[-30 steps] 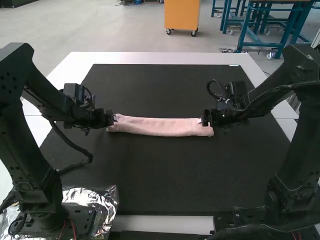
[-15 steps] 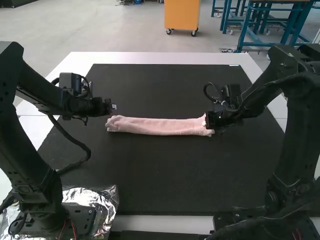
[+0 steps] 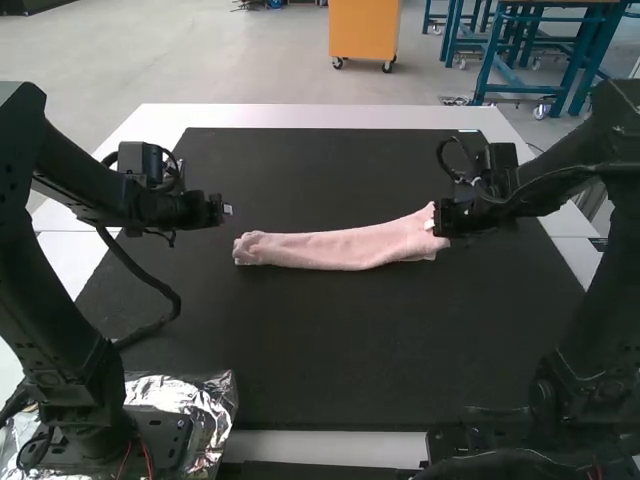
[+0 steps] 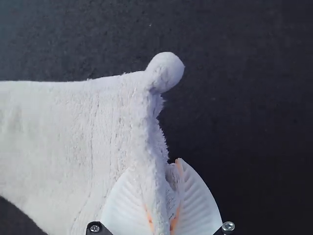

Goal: Fold the towel.

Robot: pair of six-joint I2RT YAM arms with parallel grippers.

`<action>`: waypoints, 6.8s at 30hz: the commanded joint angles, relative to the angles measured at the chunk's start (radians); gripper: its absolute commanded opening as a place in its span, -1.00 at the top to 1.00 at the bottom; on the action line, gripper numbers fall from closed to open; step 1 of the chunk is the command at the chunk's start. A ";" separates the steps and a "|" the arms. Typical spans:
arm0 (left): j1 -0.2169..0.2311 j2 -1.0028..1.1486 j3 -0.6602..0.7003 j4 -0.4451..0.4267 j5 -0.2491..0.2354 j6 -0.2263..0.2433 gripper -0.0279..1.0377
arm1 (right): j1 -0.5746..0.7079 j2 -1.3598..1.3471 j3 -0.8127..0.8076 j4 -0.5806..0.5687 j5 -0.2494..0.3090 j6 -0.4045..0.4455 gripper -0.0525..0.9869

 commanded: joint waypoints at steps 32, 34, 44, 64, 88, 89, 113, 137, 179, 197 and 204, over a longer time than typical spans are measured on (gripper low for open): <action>0.035 -0.006 -0.056 0.124 -0.139 0.134 -0.87 | 0.550 0.367 0.458 0.029 0.022 0.135 0.95; 0.037 -0.006 -0.064 0.124 -0.139 0.135 -0.87 | 0.570 0.398 0.492 0.029 0.032 0.135 0.95; 0.037 -0.006 -0.096 0.142 -0.139 0.129 -0.87 | 0.632 0.522 0.648 0.001 0.036 0.147 0.95; 0.037 -0.008 -0.132 0.159 -0.141 0.132 -0.87 | 0.728 0.492 0.808 -0.141 0.037 0.161 -0.47; 0.035 -0.013 -0.116 0.180 -0.169 0.123 -0.87 | 0.596 0.392 0.519 0.199 0.013 0.161 0.95; 0.035 -0.013 -0.116 0.180 -0.169 0.123 -0.87 | 0.596 0.404 0.510 0.216 0.013 0.161 0.95; 0.035 -0.013 -0.115 0.193 -0.169 0.117 -0.87 | 0.650 0.630 0.475 0.466 -0.014 0.247 0.95; 0.032 -0.118 0.114 -0.008 -0.169 0.117 -0.87 | 0.527 0.294 0.598 0.314 -0.011 0.324 0.90; -0.054 -1.567 0.079 -0.378 -0.123 0.060 -0.87 | -0.091 -1.719 0.039 -0.351 0.287 0.090 -0.86; -0.066 -1.568 -0.414 -0.034 -0.047 0.210 -0.87 | -0.152 -1.711 -0.624 0.307 0.367 -0.006 -0.86; -0.067 -1.570 -0.580 0.073 0.043 0.299 -0.87 | -0.152 -1.711 -0.851 0.529 0.462 -0.009 -0.86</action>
